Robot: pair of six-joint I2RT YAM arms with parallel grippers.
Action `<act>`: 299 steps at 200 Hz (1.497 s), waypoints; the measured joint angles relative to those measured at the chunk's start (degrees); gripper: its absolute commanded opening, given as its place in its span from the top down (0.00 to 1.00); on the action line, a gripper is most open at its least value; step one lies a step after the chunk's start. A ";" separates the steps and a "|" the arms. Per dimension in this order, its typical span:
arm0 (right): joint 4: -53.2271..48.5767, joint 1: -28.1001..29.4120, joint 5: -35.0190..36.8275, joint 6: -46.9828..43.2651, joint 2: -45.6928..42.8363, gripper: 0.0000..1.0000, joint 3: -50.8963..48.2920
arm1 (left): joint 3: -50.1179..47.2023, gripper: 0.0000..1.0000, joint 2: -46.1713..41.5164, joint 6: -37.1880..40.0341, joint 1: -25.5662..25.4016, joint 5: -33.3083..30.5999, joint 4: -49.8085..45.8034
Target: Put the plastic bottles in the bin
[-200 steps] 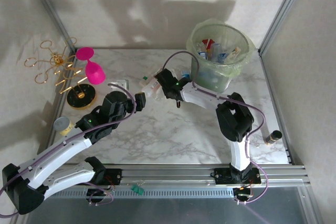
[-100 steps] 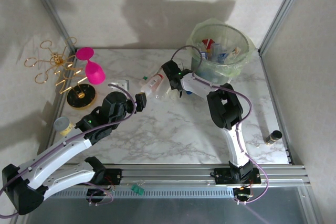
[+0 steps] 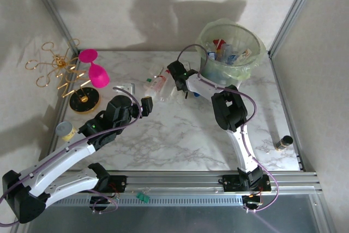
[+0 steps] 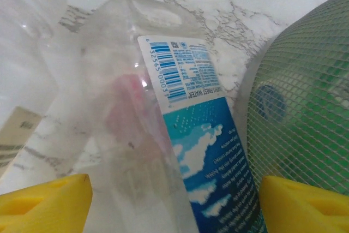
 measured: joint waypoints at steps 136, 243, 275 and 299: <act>0.87 -1.01 -2.45 -0.17 -1.14 0.50 -3.76 | -0.02 0.05 1.09 0.04 0.31 0.15 0.02; 6.47 6.47 -8.48 -1.20 -24.92 0.51 -19.17 | -0.02 0.05 1.33 0.04 0.37 0.22 0.24; 8.22 7.54 -13.73 -1.73 -35.41 0.54 -19.69 | -0.02 0.06 0.50 0.02 0.46 0.22 0.28; 8.61 6.78 -15.93 -1.51 -41.94 0.57 -18.69 | 1.36 0.06 -0.22 -0.04 0.46 0.85 -0.55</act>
